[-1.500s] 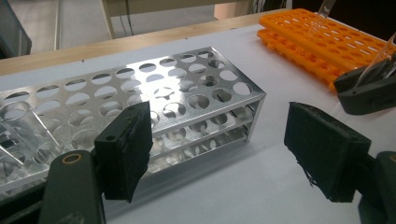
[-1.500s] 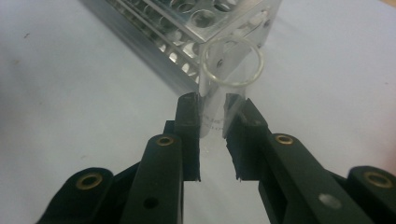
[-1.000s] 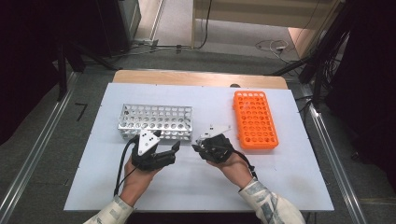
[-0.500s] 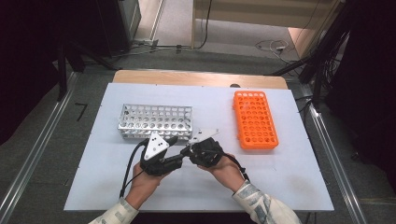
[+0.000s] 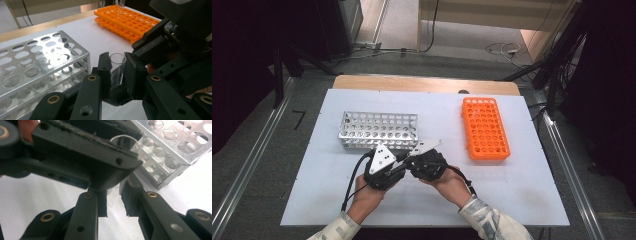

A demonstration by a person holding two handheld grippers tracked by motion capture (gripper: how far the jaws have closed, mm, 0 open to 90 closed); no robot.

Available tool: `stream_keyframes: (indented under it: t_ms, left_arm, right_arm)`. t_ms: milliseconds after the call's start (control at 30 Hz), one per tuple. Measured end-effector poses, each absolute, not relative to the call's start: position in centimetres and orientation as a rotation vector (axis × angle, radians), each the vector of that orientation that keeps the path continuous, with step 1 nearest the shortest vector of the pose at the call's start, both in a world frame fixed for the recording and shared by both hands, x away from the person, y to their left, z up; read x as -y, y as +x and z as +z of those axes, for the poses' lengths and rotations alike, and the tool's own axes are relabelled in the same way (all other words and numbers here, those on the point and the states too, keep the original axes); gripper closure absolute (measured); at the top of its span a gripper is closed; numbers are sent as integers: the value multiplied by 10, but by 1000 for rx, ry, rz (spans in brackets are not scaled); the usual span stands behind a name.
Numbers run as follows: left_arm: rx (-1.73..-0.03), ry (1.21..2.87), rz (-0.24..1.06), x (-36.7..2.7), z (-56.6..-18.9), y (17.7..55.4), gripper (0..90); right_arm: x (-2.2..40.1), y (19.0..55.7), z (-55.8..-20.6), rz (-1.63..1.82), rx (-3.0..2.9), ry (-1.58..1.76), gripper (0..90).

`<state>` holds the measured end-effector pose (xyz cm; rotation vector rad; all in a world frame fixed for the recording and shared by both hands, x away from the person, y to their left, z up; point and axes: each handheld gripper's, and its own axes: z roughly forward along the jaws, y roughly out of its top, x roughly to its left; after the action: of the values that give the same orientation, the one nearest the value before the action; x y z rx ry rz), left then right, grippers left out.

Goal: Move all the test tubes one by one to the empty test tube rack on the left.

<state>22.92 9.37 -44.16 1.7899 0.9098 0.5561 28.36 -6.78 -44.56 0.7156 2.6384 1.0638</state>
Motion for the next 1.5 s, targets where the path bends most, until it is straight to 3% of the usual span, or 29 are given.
stream_keyframes:
  t_ms: [100, 200, 267, 333, 500, 933, 1500]
  left_arm:
    - [-912, 1780, 554, -95, -440, 230, 755]
    - [-920, 1768, 581, -100, -436, 231, 755]
    - [-942, 1751, 597, -106, -431, 233, 756]
    - [-971, 1727, 613, -115, -427, 236, 755]
    - [-1062, 1649, 672, -138, -412, 240, 755]
    - [-1194, 1539, 819, -179, -395, 252, 755]
    - [-1252, 1487, 890, -188, -409, 270, 755]
  right_arm:
    - [68, 284, -445, 1074, -2639, 711, 709]
    - [68, 282, -443, 1081, -2645, 704, 571]
    - [70, 282, -442, 1084, -2645, 698, 542]
    - [72, 282, -441, 1093, -2641, 706, 452]
    - [82, 284, -436, 1120, -2622, 717, 396]
    - [102, 295, -431, 1132, -2559, 792, 386]
    - [105, 297, -431, 1125, -2543, 827, 328]
